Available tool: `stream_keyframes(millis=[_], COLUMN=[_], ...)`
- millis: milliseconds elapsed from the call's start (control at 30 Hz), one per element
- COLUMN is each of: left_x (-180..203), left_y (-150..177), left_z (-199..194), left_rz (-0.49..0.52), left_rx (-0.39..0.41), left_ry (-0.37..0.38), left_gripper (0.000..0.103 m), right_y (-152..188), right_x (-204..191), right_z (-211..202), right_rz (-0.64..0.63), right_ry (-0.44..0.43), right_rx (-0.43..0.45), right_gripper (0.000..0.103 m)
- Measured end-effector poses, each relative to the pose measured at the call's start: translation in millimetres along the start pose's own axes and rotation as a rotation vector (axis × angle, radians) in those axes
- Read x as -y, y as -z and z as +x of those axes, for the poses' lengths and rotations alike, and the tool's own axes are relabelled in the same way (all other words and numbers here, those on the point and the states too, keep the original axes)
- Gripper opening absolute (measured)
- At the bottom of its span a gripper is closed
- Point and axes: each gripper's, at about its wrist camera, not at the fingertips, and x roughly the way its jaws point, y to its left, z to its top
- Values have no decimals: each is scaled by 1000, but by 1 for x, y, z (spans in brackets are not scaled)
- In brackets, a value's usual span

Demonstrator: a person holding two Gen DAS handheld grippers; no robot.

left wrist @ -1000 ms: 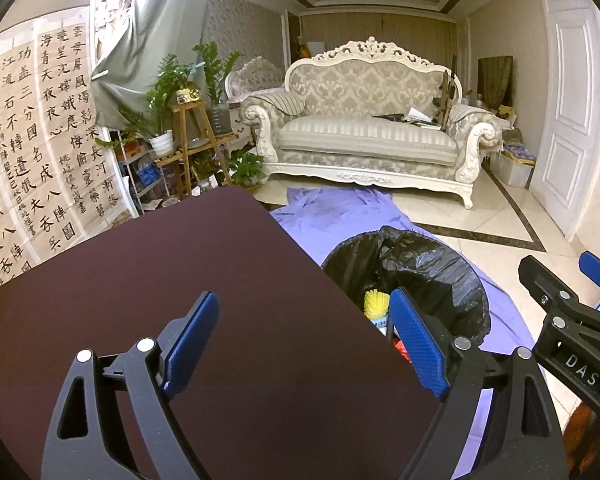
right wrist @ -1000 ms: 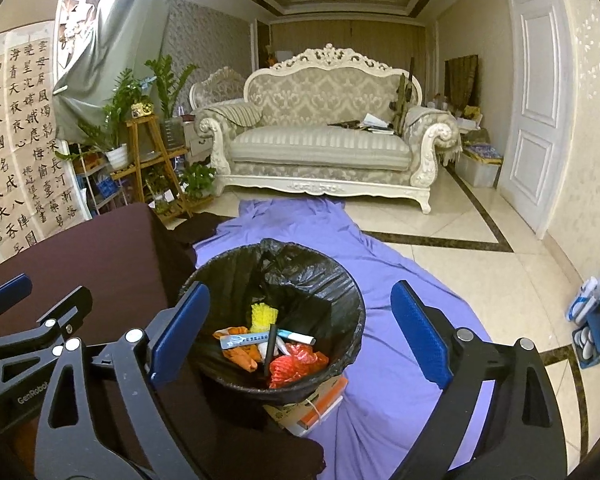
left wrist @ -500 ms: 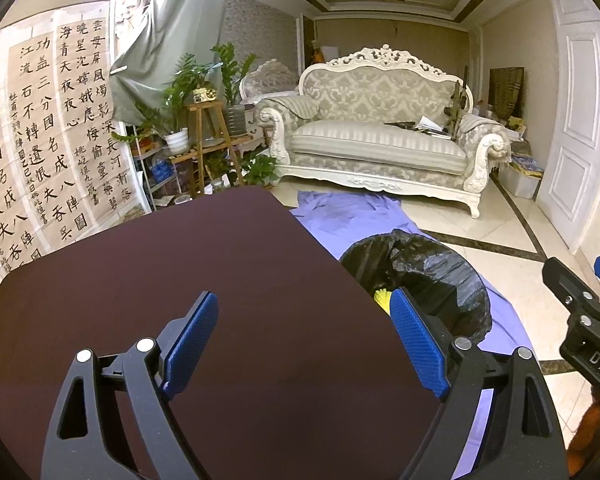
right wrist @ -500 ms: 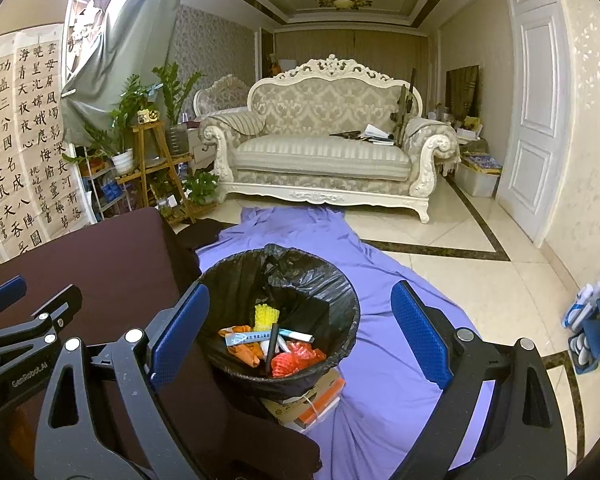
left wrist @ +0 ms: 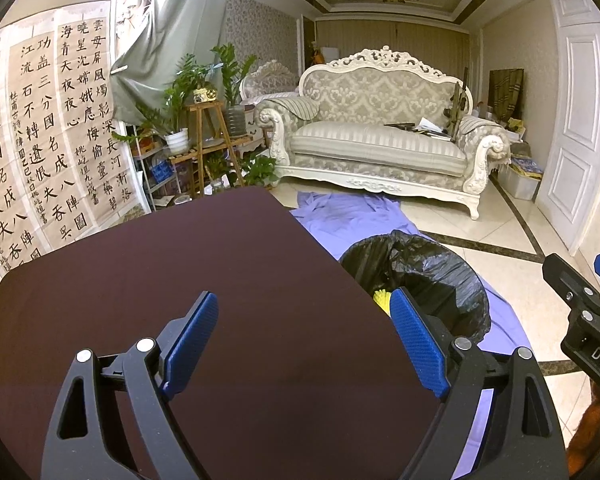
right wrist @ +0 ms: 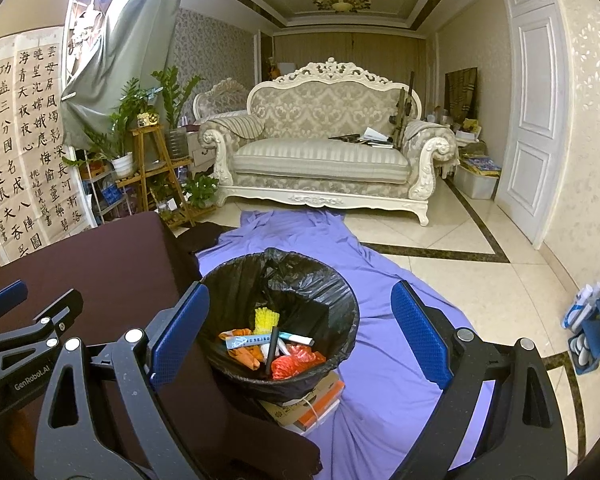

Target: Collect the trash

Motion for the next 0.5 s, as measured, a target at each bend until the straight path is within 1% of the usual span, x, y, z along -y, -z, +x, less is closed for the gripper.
stream_keyframes(millis=[500], left_x=[1], left_y=[0], left_z=[0], left_rz=[0], left_rx=[-1], left_ry=[2], left_gripper=[85], right_y=[-1], right_x=[0], right_z=[1], right_rz=[1], right_ry=[-1], right_rx=[0], right_gripper=[90])
